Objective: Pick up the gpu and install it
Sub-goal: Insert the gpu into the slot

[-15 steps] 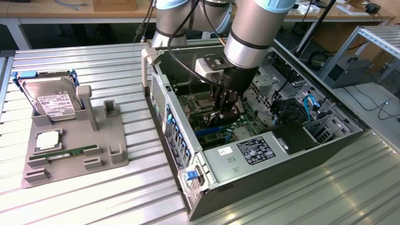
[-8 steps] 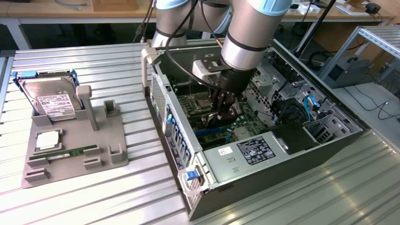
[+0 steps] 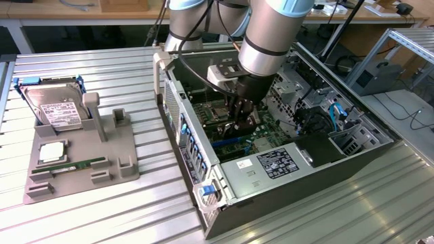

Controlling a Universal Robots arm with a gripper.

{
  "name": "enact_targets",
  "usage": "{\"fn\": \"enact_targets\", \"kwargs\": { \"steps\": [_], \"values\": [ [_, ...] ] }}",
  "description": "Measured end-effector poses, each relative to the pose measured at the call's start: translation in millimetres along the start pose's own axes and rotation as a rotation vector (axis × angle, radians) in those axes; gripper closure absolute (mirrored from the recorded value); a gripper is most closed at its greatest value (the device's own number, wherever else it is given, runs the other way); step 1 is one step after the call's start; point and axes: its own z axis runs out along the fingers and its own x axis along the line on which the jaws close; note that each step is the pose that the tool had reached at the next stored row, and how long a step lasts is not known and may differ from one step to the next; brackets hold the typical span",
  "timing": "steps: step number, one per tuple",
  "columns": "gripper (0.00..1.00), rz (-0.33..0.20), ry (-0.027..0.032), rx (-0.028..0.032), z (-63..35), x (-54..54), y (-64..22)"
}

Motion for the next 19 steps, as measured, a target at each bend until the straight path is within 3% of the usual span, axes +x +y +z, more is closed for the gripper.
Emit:
{"fn": "enact_targets", "kwargs": {
  "steps": [19],
  "values": [
    [0.73, 0.017, -0.0004, 0.0003, 11.2, -1.3, 3.7]
  ]
}}
